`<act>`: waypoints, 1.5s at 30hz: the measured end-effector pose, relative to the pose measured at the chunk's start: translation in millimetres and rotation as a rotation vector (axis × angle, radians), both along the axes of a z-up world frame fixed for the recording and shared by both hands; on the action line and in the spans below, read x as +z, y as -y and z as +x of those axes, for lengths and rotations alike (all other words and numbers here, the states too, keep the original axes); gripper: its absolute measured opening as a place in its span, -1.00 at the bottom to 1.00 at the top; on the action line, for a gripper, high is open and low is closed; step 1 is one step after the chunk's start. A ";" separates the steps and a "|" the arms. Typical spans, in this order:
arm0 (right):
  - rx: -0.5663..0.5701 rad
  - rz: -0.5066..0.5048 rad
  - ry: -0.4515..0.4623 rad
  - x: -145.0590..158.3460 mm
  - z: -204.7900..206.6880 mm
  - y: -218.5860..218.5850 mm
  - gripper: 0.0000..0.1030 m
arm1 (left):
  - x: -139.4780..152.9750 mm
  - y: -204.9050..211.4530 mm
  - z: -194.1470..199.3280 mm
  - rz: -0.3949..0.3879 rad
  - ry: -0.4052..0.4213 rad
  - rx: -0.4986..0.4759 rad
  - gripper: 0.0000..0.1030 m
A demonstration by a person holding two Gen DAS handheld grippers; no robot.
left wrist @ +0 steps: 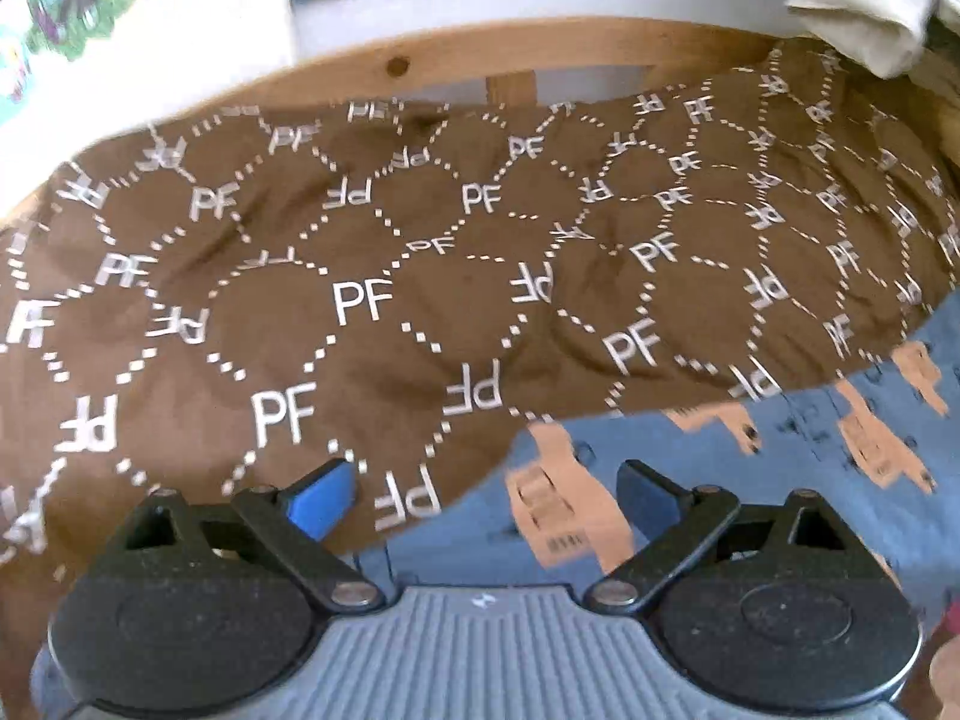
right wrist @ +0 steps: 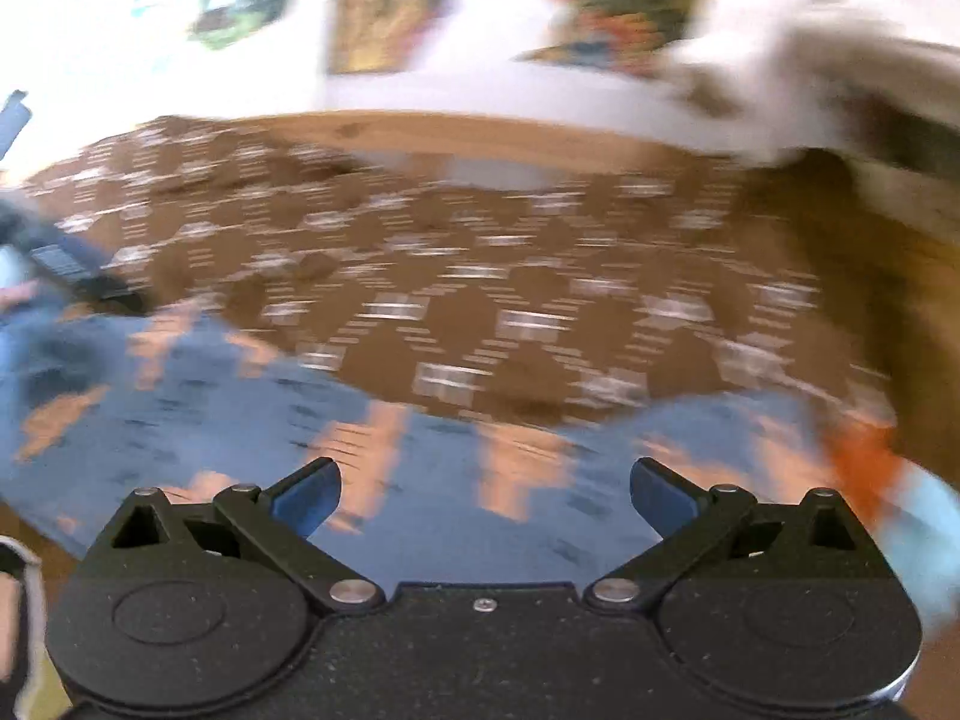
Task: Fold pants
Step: 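Move both tools back to the edge of the folded pants bundle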
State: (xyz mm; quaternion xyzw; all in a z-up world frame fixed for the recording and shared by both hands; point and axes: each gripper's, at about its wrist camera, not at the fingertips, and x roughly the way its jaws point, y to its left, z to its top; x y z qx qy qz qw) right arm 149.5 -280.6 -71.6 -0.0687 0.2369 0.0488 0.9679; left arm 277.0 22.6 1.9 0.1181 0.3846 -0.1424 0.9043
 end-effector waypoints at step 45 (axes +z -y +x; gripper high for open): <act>-0.453 0.273 0.052 10.2 -79.7 84.3 0.95 | 21.8 236.8 -23.4 0.235 -0.005 -0.570 0.88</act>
